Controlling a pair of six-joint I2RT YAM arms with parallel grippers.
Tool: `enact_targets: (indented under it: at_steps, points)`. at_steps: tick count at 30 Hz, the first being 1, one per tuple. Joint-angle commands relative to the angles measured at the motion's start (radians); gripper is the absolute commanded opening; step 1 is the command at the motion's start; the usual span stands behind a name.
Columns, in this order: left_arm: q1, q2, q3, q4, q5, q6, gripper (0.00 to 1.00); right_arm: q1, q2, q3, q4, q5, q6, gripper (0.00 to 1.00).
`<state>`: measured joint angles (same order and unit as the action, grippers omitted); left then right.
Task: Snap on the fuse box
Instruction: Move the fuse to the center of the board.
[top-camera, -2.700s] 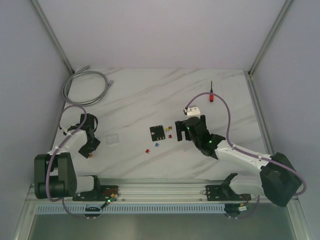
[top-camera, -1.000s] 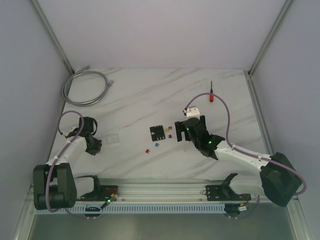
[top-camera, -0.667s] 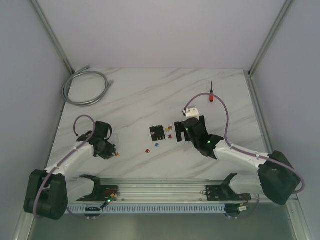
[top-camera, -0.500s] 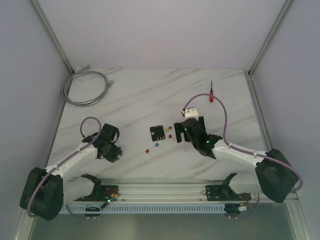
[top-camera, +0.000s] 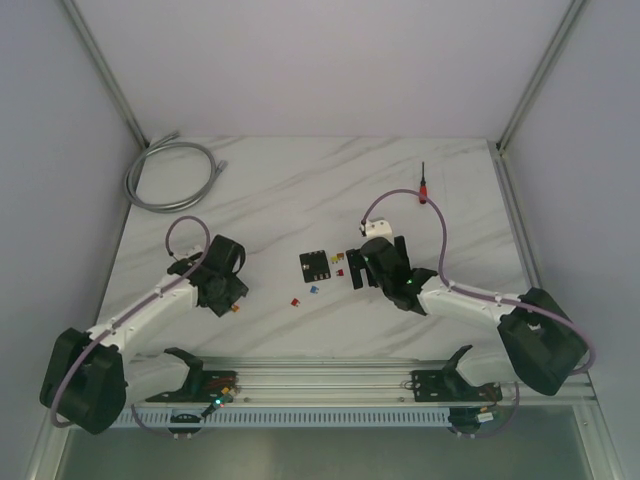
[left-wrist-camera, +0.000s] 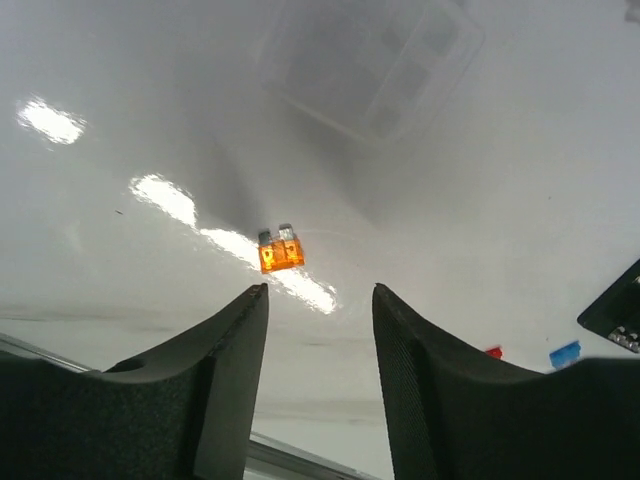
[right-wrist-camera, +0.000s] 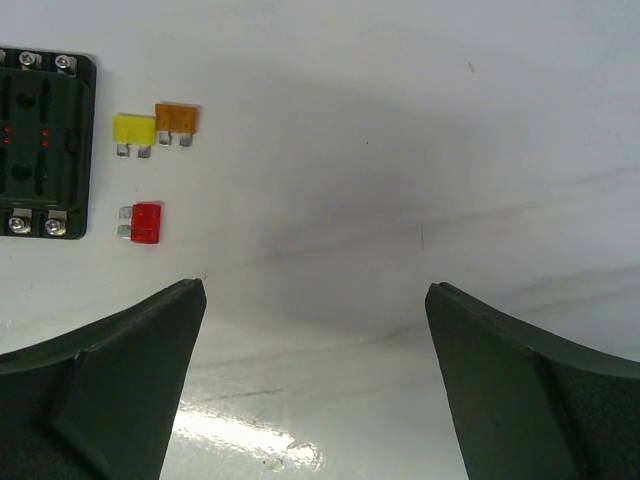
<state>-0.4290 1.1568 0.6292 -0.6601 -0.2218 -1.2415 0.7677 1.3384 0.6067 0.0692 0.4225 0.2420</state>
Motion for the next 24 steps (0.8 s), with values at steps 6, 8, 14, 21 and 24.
enact_targets:
  at_steps: [6,8,14,21,24]
  points:
    - [0.022,-0.005,0.013,-0.059,-0.11,0.142,0.62,0.005,0.031,0.025,0.027,0.004,0.025,1.0]
    - [0.027,0.012,0.004,-0.017,-0.082,0.168,0.61,0.005,0.032,0.024,0.025,0.005,0.032,1.0]
    - [0.029,0.058,-0.039,0.112,0.018,0.183,0.6,0.006,0.03,0.021,0.017,0.016,0.042,1.0]
    - [0.028,0.094,-0.054,0.157,0.058,0.181,0.6,0.005,0.034,0.019,0.013,0.02,0.048,1.0]
    - [0.021,0.106,-0.054,0.196,0.095,0.173,0.59,0.005,0.035,0.019,0.012,0.023,0.049,1.0]
